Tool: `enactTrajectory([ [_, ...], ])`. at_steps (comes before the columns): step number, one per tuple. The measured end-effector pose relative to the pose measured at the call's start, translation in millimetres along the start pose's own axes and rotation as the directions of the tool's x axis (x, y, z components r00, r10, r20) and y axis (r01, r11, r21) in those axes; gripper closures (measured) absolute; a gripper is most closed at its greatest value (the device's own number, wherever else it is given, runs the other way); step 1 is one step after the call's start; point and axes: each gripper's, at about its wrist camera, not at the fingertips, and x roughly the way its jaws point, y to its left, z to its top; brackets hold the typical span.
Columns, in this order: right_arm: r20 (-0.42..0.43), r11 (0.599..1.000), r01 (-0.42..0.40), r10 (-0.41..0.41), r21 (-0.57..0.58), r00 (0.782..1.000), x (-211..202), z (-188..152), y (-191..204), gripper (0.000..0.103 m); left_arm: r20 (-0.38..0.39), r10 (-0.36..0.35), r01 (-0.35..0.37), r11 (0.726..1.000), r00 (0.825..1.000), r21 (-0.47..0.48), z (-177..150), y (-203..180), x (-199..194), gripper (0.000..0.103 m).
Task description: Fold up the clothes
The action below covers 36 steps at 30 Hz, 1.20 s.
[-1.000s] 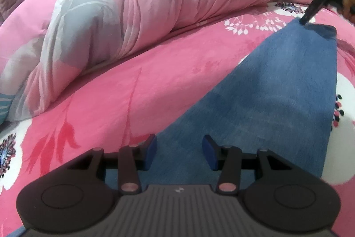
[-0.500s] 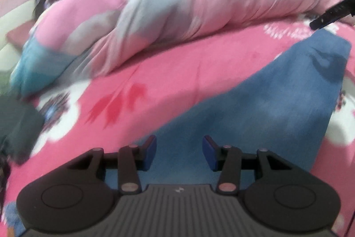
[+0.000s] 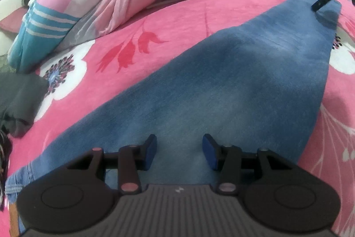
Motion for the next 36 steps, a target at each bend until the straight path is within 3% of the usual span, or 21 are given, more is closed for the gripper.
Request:
enactTrajectory([
  [1, -0.008, 0.999, 0.019, -0.018, 0.035, 1.0, -5, 0, -5, 0.08, 0.002, -0.001, 0.001, 1.0, 1.0, 0.009, 0, 1, -1, 0.055],
  [3, 0.024, 0.996, -0.088, 0.087, 0.026, 0.996, -25, -4, 16, 0.08, 0.003, 0.005, -0.005, 1.0, 1.0, 0.025, -1, 3, -3, 0.055],
  [5, 0.042, 0.97, -0.22, 0.226, -0.103, 0.973, -42, -13, 67, 0.08, -0.001, 0.004, -0.004, 0.999, 1.0, 0.04, -3, 4, -2, 0.055],
  [8, 0.013, 0.848, -0.413, 0.442, -0.333, 0.897, -61, -39, 153, 0.083, 0.001, 0.007, -0.007, 0.997, 1.0, 0.078, -5, 3, 0, 0.053],
  [10, -0.047, 0.74, -0.447, 0.493, -0.503, 0.869, -63, -58, 192, 0.083, -0.001, 0.011, -0.011, 0.996, 1.0, 0.083, -6, 2, 2, 0.049],
  [11, -0.077, 0.699, -0.429, 0.475, -0.572, 0.877, -57, -68, 197, 0.083, -0.002, 0.008, -0.008, 0.997, 1.0, 0.074, -6, 3, 3, 0.049],
  [13, -0.091, 0.72, -0.409, 0.437, -0.561, 0.895, -43, -76, 158, 0.082, -0.001, -0.004, 0.004, 0.999, 1.0, 0.053, -7, 6, 4, 0.047],
  [16, -0.12, 0.819, -0.283, 0.258, -0.499, 0.959, -37, -67, 93, 0.083, 0.001, -0.016, 0.016, 0.999, 1.0, 0.036, -8, 10, 5, 0.047],
  [18, -0.153, 0.872, -0.182, 0.125, -0.455, 0.98, -35, -59, 51, 0.082, -0.002, -0.023, 0.023, 0.999, 1.0, 0.028, -8, 12, 5, 0.047],
  [20, -0.143, 0.914, -0.142, 0.093, -0.38, 0.985, -43, -41, 33, 0.081, -0.004, -0.027, 0.027, 0.999, 1.0, 0.023, -8, 13, 6, 0.047],
  [21, -0.111, 0.91, -0.174, 0.142, -0.377, 0.984, -51, -31, 40, 0.081, -0.005, -0.027, 0.027, 0.999, 1.0, 0.022, -8, 13, 6, 0.046],
  [23, -0.051, 0.875, -0.274, 0.277, -0.399, 0.959, -62, -12, 66, 0.08, -0.008, -0.023, 0.023, 0.999, 1.0, 0.025, -9, 12, 5, 0.046],
  [26, -0.037, 0.747, -0.445, 0.494, -0.493, 0.869, -51, 4, 129, 0.082, -0.016, -0.013, 0.014, 0.999, 1.0, 0.029, -8, 10, 5, 0.046],
  [27, -0.05, 0.693, -0.479, 0.541, -0.539, 0.839, -41, 5, 149, 0.082, -0.018, -0.011, 0.011, 0.999, 1.0, 0.03, -8, 9, 6, 0.046],
  [29, -0.076, 0.625, -0.504, 0.581, -0.596, 0.81, -16, 6, 180, 0.082, -0.017, -0.006, 0.007, 0.999, 1.0, 0.031, -9, 9, 6, 0.046],
  [32, -0.053, 0.718, -0.493, 0.54, -0.492, 0.84, 23, 19, 134, 0.085, -0.01, -0.006, 0.006, 1.0, 1.0, 0.025, -10, 10, 6, 0.045],
  [33, -0.024, 0.774, -0.478, 0.516, -0.415, 0.856, 33, 21, 95, 0.098, -0.009, -0.008, 0.008, 1.0, 1.0, 0.023, -10, 10, 6, 0.045],
  [34, -0.011, 0.821, -0.472, 0.495, -0.321, 0.869, 40, 20, 54, 0.103, -0.009, -0.01, 0.01, 1.0, 1.0, 0.02, -10, 11, 6, 0.045],
  [36, 0.022, 0.898, -0.401, 0.412, -0.181, 0.911, 43, 21, -5, 0.103, -0.015, -0.013, 0.014, 1.0, 1.0, 0.015, -9, 12, 7, 0.045],
])
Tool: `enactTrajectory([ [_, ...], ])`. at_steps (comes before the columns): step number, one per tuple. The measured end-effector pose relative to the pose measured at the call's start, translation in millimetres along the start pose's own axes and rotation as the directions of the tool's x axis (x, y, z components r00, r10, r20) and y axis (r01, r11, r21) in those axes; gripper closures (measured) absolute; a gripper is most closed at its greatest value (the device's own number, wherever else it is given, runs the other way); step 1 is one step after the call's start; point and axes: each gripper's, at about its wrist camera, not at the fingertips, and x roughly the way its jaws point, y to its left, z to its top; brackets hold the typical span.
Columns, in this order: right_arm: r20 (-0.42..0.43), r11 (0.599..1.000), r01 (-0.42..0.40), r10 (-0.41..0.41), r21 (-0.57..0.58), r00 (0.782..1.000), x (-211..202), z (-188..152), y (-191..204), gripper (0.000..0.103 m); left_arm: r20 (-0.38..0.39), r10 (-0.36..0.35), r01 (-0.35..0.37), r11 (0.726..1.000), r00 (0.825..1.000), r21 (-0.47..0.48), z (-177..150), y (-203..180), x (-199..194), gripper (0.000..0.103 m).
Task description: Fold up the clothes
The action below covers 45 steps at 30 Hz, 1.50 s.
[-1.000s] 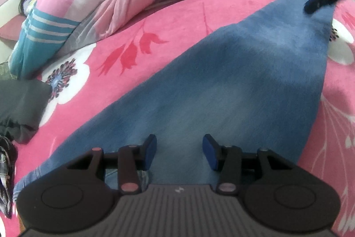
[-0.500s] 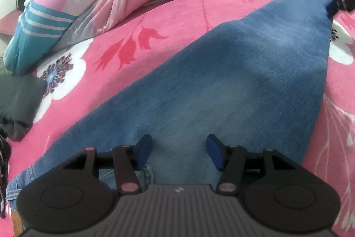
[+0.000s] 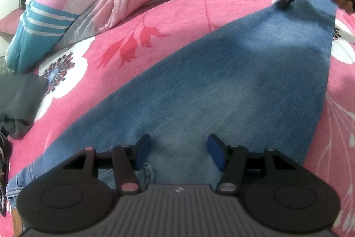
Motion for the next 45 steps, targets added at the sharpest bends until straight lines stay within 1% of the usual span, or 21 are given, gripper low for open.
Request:
enactTrajectory([
  [2, 0.003, 0.987, 0.121, -0.122, 0.104, 0.992, -19, -3, -37, 0.099, -0.012, -0.001, 0.001, 1.0, 1.0, -0.005, 2, 1, 0, 0.044],
  [4, 0.022, 0.98, 0.139, -0.143, 0.145, 0.989, -27, 1, -33, 0.097, -0.023, 0.005, -0.005, 1.0, 1.0, -0.001, 4, 0, 1, 0.042],
  [6, 0.068, 0.997, 0.052, -0.055, 0.054, 0.996, -17, 11, 14, 0.097, -0.032, 0.015, -0.015, 1.0, 0.999, 0.008, 6, -1, 2, 0.041],
  [8, 0.088, 0.992, 0.004, 0.007, -0.125, 0.996, -5, 10, 63, 0.097, -0.039, 0.028, -0.027, 1.0, 0.999, 0.014, 8, -3, 3, 0.04],
  [11, 0.104, 0.906, -0.001, 0.05, -0.424, 0.993, 18, 3, 136, 0.097, -0.049, 0.043, -0.042, 0.999, 0.998, 0.029, 10, -6, 3, 0.039],
  [14, 0.087, 0.875, 0.121, -0.09, -0.469, 0.992, 23, -17, 92, 0.097, -0.07, 0.038, -0.038, 0.999, 0.997, 0.001, 14, -3, 5, 0.039],
  [15, 0.089, 0.888, 0.148, -0.12, -0.436, 0.989, 12, -23, 59, 0.097, -0.071, 0.038, -0.038, 0.999, 0.997, -0.002, 14, -3, 5, 0.039],
  [17, 0.072, 0.885, 0.289, -0.283, -0.365, 0.956, -13, -30, -3, 0.097, -0.07, 0.041, -0.041, 0.999, 0.997, 0.003, 14, -4, 5, 0.039],
  [19, 0.036, 0.868, 0.416, -0.423, -0.27, 0.906, -34, -39, -66, 0.096, -0.075, 0.044, -0.043, 0.999, 0.996, 0.011, 14, -5, 6, 0.038],
  [21, -0.04, 0.806, 0.578, -0.587, -0.129, 0.809, -44, -48, -129, 0.092, -0.086, 0.051, -0.049, 0.999, 0.995, 0.019, 17, -6, 7, 0.037],
  [22, -0.067, 0.786, 0.616, -0.617, -0.038, 0.784, -51, -53, -154, 0.092, -0.092, 0.054, -0.052, 0.998, 0.994, 0.022, 18, -7, 7, 0.036],
  [24, -0.077, 0.763, 0.636, -0.632, 0.115, 0.771, -65, -53, -169, 0.091, -0.098, 0.064, -0.062, 0.998, 0.993, 0.024, 20, -8, 8, 0.036],
  [25, -0.041, 0.788, 0.599, -0.6, 0.145, 0.799, -77, -54, -165, 0.091, -0.1, 0.069, -0.067, 0.998, 0.993, 0.022, 20, -9, 9, 0.035],
  [27, 0.015, 0.883, 0.46, -0.463, 0.098, 0.886, -79, -55, -126, 0.091, -0.099, 0.081, -0.079, 0.997, 0.992, 0.023, 20, -10, 9, 0.035],
  [30, -0.015, 0.976, 0.216, -0.216, -0.015, 0.976, -70, -66, -83, 0.091, -0.095, 0.1, -0.097, 0.995, 0.99, 0.031, 19, -13, 8, 0.033],
  [33, -0.018, 0.965, 0.263, -0.263, -0.026, 0.965, -68, -79, -118, 0.09, -0.093, 0.119, -0.117, 0.993, 0.989, 0.026, 19, -15, 8, 0.032],
  [37, -0.06, 0.821, 0.528, -0.529, 0.218, 0.847, -91, -93, -207, 0.088, -0.09, 0.144, -0.144, 0.99, 0.985, 0.014, 18, -18, 8, 0.031],
  [38, -0.084, 0.775, 0.576, -0.576, 0.261, 0.813, -97, -95, -219, 0.074, -0.087, 0.149, -0.148, 0.989, 0.985, 0.014, 18, -18, 8, 0.031],
  [40, -0.082, 0.751, 0.61, -0.611, 0.255, 0.787, -108, -90, -214, 0.075, -0.08, 0.157, -0.157, 0.988, 0.984, 0.013, 18, -19, 8, 0.03],
  [42, -0.009, 0.816, 0.532, -0.544, 0.226, 0.839, -112, -82, -182, 0.075, -0.072, 0.167, -0.167, 0.986, 0.983, 0.01, 17, -19, 9, 0.029],
  [45, 0.086, 0.941, 0.332, -0.337, 0.068, 0.937, -90, -66, -108, 0.076, -0.058, 0.186, -0.186, 0.982, 0.981, 0.004, 16, -22, 9, 0.028],
])
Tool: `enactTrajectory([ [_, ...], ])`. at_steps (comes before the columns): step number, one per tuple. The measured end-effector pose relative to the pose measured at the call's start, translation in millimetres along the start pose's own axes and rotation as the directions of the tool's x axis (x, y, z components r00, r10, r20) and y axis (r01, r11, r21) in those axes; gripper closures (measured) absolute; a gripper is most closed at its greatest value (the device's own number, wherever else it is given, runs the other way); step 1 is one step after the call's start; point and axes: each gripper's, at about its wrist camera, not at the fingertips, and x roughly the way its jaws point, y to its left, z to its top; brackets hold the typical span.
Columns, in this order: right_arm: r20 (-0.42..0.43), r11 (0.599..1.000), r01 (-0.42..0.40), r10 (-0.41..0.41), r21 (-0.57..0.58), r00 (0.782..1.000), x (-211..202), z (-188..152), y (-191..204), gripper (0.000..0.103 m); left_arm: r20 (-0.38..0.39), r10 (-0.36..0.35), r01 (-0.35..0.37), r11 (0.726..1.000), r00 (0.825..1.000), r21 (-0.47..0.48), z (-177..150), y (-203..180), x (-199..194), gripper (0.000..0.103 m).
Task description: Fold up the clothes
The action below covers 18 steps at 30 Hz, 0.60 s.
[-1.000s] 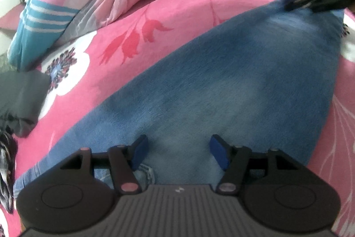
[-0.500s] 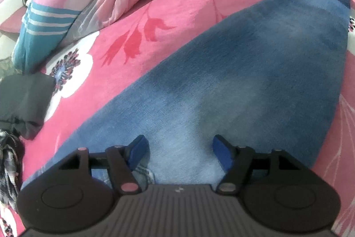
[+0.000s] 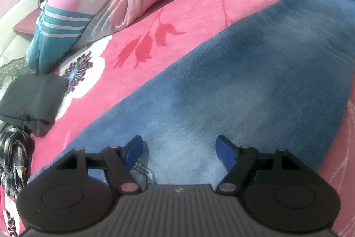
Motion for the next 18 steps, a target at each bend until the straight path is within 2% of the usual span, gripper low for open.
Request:
enactTrajectory([
  [1, 0.014, 0.994, -0.086, 0.087, -0.06, 0.996, 0, 3, 30, 0.075, 0.005, 0.01, -0.01, 1.0, 1.0, -0.004, -1, -1, -1, 0.028],
  [4, -0.024, 0.961, -0.228, 0.227, -0.159, 0.974, 19, 2, 73, 0.076, 0.014, 0.038, -0.038, 0.999, 0.999, -0.02, -3, -5, -3, 0.028],
  [6, -0.012, 0.976, -0.144, 0.144, -0.163, 0.99, 30, -6, 62, 0.072, 0.017, 0.035, -0.035, 0.999, 0.999, -0.042, -3, -3, -2, 0.028],
  [7, -0.005, 0.992, -0.052, 0.052, -0.118, 0.999, 34, -13, 42, 0.068, 0.02, 0.031, -0.029, 0.998, 0.999, -0.052, -3, -2, -2, 0.028],
  [8, -0.015, 0.998, 0.055, -0.055, -0.01, 0.998, 35, -21, 9, 0.055, 0.022, 0.026, -0.024, 0.998, 0.999, -0.062, -3, 0, -1, 0.028],
  [9, -0.044, 0.984, 0.16, -0.157, 0.081, 0.987, 33, -28, -19, 0.051, 0.026, 0.02, -0.018, 0.997, 0.999, -0.071, -3, 1, -1, 0.028],
  [11, -0.09, 0.941, 0.295, -0.284, 0.164, 0.955, 19, -33, -41, 0.056, 0.034, 0.005, -0.003, 0.997, 0.999, -0.075, -5, 4, -1, 0.028],
  [13, -0.143, 0.878, 0.42, -0.396, 0.232, 0.907, 4, -37, -61, 0.057, 0.04, -0.01, 0.013, 0.997, 0.999, -0.078, -6, 8, -1, 0.028],
  [14, -0.132, 0.884, 0.41, -0.39, 0.223, 0.911, -5, -34, -52, 0.057, 0.04, -0.018, 0.021, 0.997, 0.999, -0.078, -5, 9, -1, 0.028],
  [15, -0.103, 0.913, 0.355, -0.341, 0.201, 0.934, -10, -29, -30, 0.057, 0.04, -0.025, 0.028, 0.997, 0.999, -0.077, -4, 11, -2, 0.029],
  [17, -0.047, 0.962, 0.229, -0.225, 0.148, 0.973, -17, -17, 20, 0.057, 0.045, -0.05, 0.054, 0.995, 0.998, -0.078, 0, 16, -4, 0.031],
  [18, -0.016, 0.983, 0.14, -0.139, 0.115, 0.99, -21, -11, 52, 0.057, 0.049, -0.069, 0.073, 0.994, 0.996, -0.076, 1, 20, -6, 0.031],
])
